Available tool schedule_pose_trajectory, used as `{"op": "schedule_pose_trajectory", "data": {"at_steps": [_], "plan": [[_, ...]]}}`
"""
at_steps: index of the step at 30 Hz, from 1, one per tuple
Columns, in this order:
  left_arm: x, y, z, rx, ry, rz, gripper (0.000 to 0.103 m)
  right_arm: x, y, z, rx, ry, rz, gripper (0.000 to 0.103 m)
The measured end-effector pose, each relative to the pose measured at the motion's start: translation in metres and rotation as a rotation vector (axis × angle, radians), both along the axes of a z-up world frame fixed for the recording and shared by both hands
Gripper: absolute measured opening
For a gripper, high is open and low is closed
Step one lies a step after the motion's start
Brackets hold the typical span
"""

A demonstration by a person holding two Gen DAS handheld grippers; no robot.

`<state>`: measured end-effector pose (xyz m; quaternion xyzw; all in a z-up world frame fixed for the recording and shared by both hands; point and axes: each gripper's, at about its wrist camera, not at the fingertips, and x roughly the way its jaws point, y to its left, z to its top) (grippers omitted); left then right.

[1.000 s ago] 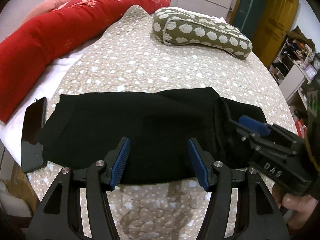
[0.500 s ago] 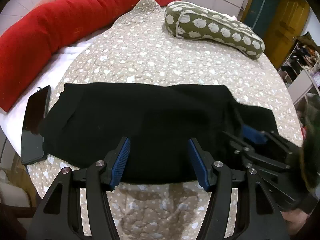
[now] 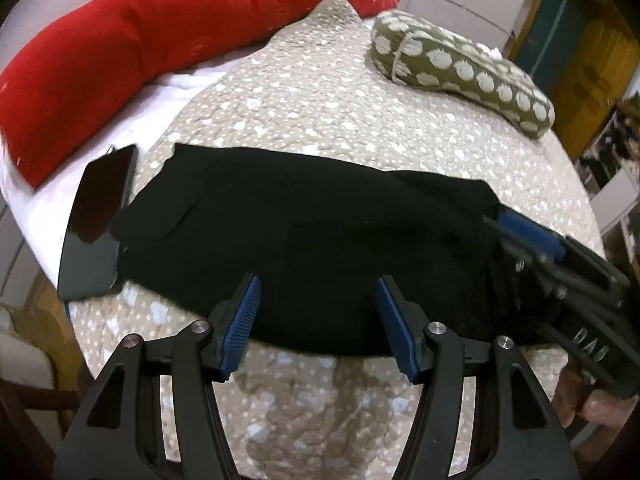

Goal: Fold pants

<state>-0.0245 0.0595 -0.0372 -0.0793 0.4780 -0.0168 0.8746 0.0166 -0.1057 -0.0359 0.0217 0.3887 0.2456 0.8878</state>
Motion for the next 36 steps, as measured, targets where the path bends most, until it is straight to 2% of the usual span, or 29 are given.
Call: {"op": "schedule_pose_trajectory", "data": {"at_steps": [2, 5, 9, 11, 14, 15, 17, 20, 24, 25, 27, 29, 31, 36], "plan": [[-0.01, 0.009, 0.003, -0.048, -0.014, 0.012, 0.06, 0.005, 0.018, 0.007, -0.001, -0.02, 0.07, 0.047], [-0.025, 0.032, 0.0, -0.115, -0.017, 0.083, 0.06, 0.025, 0.051, 0.004, 0.009, 0.004, 0.188, 0.047], [-0.034, 0.063, -0.011, -0.147, -0.01, 0.189, 0.06, 0.055, 0.088, -0.004, -0.013, 0.044, 0.245, 0.048], [-0.035, 0.078, -0.017, -0.193, -0.015, 0.234, 0.06, 0.069, 0.108, -0.008, -0.038, 0.05, 0.273, 0.048], [-0.025, 0.085, -0.028, -0.237, 0.003, 0.254, 0.06, 0.085, 0.134, -0.018, -0.086, 0.062, 0.318, 0.049], [-0.022, 0.085, -0.03, -0.247, 0.003, 0.261, 0.062, 0.091, 0.14, -0.022, -0.097, 0.068, 0.323, 0.049], [-0.018, 0.086, -0.031, -0.27, -0.019, 0.276, 0.074, 0.106, 0.153, -0.03, -0.094, 0.095, 0.342, 0.049], [-0.013, 0.085, -0.032, -0.293, -0.038, 0.286, 0.084, 0.118, 0.16, -0.043, -0.088, 0.154, 0.384, 0.049], [-0.007, 0.084, -0.033, -0.31, -0.046, 0.292, 0.092, 0.127, 0.166, -0.054, -0.024, 0.201, 0.424, 0.049], [-0.005, 0.083, -0.033, -0.306, -0.046, 0.293, 0.092, 0.127, 0.166, -0.055, -0.007, 0.204, 0.424, 0.047], [-0.004, 0.083, -0.033, -0.306, -0.05, 0.291, 0.092, 0.125, 0.164, -0.055, 0.01, 0.203, 0.43, 0.029], [-0.007, 0.086, -0.032, -0.331, -0.06, 0.287, 0.092, 0.122, 0.161, -0.05, 0.017, 0.186, 0.43, 0.023], [-0.013, 0.091, -0.032, -0.394, -0.07, 0.283, 0.092, 0.118, 0.156, -0.043, 0.027, 0.169, 0.43, 0.022], [-0.03, 0.099, -0.03, -0.469, -0.107, 0.256, 0.092, 0.114, 0.16, -0.043, 0.009, 0.161, 0.418, 0.023]]}}
